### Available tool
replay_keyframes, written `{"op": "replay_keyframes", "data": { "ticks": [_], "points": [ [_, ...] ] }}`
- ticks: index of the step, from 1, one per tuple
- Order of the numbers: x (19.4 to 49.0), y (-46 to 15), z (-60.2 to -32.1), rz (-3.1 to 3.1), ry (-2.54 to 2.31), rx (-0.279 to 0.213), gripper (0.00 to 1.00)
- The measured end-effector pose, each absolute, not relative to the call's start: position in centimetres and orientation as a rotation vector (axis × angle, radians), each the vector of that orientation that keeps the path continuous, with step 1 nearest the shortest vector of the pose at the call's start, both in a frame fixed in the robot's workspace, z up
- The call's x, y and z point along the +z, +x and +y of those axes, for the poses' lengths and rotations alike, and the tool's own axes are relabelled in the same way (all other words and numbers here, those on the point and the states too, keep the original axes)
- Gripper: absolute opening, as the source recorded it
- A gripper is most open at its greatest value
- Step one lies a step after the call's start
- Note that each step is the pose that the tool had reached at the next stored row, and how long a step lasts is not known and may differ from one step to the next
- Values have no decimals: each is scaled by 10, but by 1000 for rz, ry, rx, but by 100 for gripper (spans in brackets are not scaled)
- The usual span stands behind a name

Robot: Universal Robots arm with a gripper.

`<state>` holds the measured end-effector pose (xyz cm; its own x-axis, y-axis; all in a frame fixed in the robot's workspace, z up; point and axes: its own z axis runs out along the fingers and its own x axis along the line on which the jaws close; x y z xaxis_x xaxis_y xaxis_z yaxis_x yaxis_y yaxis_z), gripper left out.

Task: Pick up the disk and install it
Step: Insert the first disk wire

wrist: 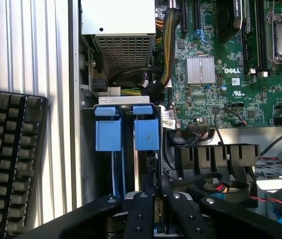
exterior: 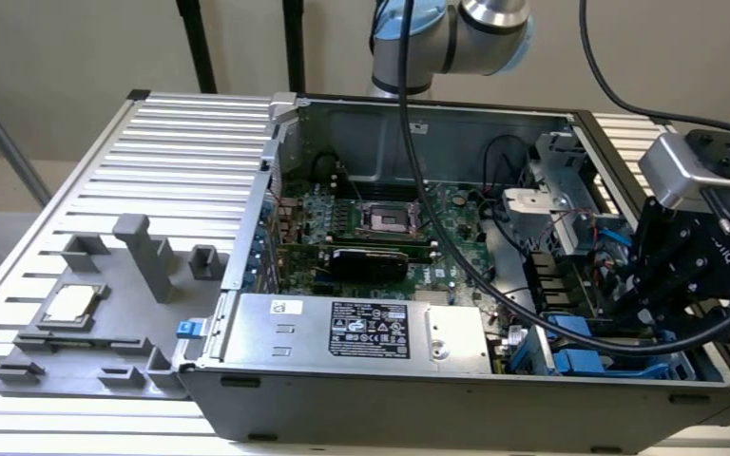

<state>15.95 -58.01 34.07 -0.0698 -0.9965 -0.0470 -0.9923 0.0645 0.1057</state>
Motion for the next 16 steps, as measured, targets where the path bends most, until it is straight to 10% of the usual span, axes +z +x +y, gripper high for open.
{"op": "replay_keyframes", "data": {
  "ticks": [16],
  "points": [
    [333,160,-580,-2264,2116,-169,16]
  ]
}}
